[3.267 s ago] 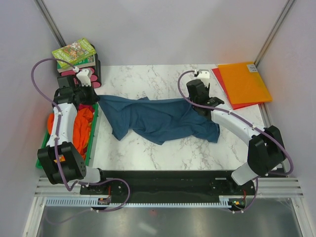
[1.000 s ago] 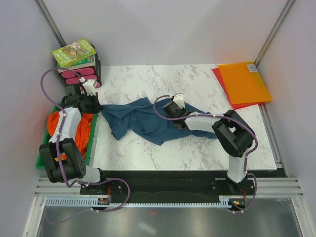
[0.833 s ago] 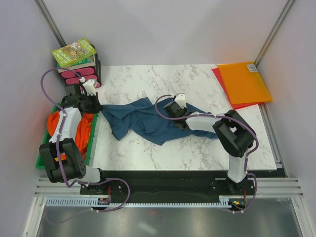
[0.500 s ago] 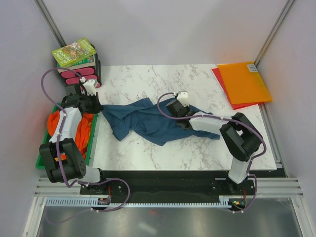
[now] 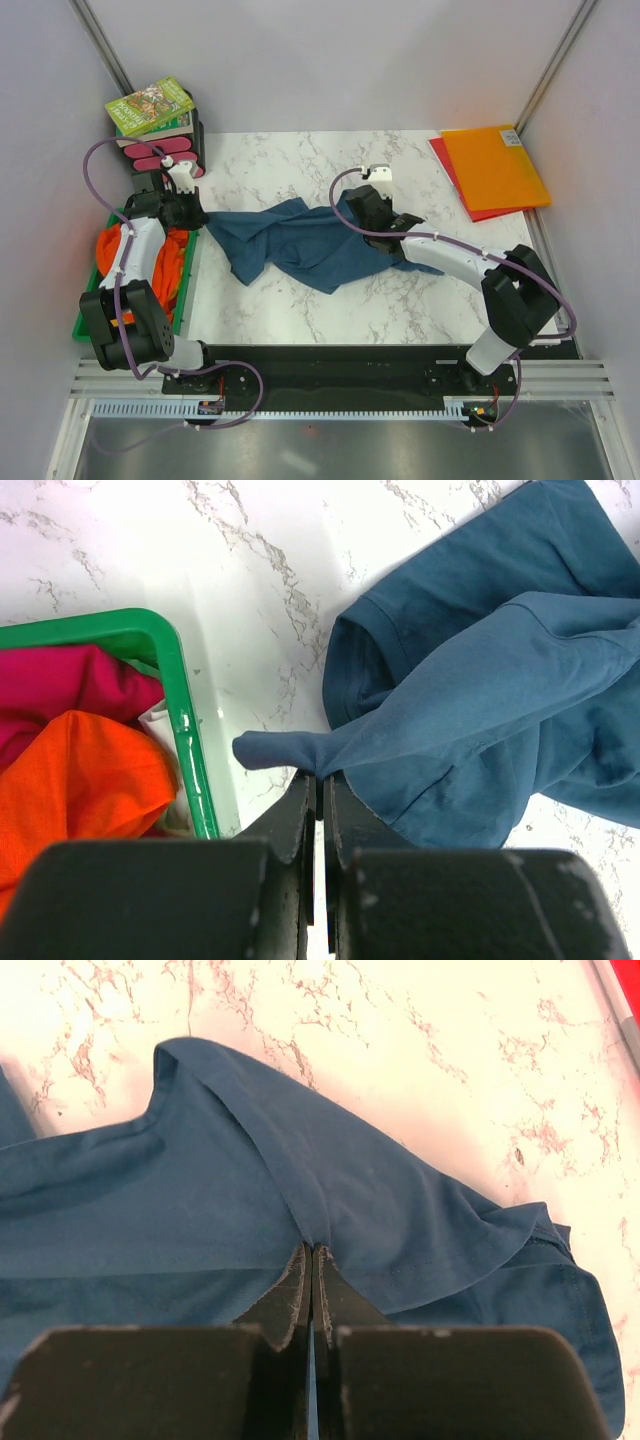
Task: Fold and stack the t-shirts
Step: Flatten out the tshirt
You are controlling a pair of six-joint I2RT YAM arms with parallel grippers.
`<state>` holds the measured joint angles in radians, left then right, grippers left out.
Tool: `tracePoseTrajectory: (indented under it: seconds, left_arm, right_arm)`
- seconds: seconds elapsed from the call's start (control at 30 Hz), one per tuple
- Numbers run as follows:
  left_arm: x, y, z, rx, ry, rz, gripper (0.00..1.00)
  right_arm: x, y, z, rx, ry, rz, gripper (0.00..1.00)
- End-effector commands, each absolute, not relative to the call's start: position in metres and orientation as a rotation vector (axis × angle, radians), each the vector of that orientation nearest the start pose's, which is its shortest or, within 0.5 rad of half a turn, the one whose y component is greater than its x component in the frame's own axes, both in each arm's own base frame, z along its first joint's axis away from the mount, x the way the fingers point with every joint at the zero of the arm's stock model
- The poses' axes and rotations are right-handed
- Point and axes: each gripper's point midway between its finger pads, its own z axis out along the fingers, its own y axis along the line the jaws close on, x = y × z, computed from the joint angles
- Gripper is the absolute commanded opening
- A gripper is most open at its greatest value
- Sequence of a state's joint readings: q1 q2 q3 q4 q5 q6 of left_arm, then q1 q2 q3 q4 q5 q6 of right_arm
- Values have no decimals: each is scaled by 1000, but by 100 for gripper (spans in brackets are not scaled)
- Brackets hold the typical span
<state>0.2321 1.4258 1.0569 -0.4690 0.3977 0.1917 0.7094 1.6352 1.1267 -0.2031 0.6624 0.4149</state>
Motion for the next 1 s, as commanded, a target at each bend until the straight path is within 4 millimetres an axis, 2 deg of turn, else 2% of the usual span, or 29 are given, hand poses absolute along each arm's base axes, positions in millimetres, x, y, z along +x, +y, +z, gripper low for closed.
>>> tracePoseTrajectory:
  seconds: [0.0, 0.03, 0.07, 0.13, 0.23, 0.5, 0.77, 0.97]
  left_arm:
    - [370, 23, 153, 171, 2275, -252, 2]
    - [369, 22, 151, 172, 2280, -256, 2]
    - [369, 22, 150, 172, 2281, -257, 2]
    - [369, 22, 148, 175, 2287, -255, 2]
    - [369, 23, 146, 177, 2289, -247, 2]
    - [369, 22, 144, 171, 2293, -258, 2]
    - [369, 22, 142, 172, 2300, -252, 2]
    - [369, 23, 141, 176, 2301, -247, 2]
  right_arm:
    - [381, 198, 110, 16, 2166, -141, 2]
    - [380, 199, 102, 10, 2183, -146, 7]
    - [380, 200, 97, 2, 2197, -147, 24]
    - [378, 199, 84, -7, 2219, -163, 38]
    - [380, 198, 79, -11, 2217, -179, 45]
    - [387, 198, 68, -34, 2231, -205, 46]
    - [402, 210, 62, -57, 2239, -197, 45]
    - [410, 212, 54, -47, 2255, -186, 36]
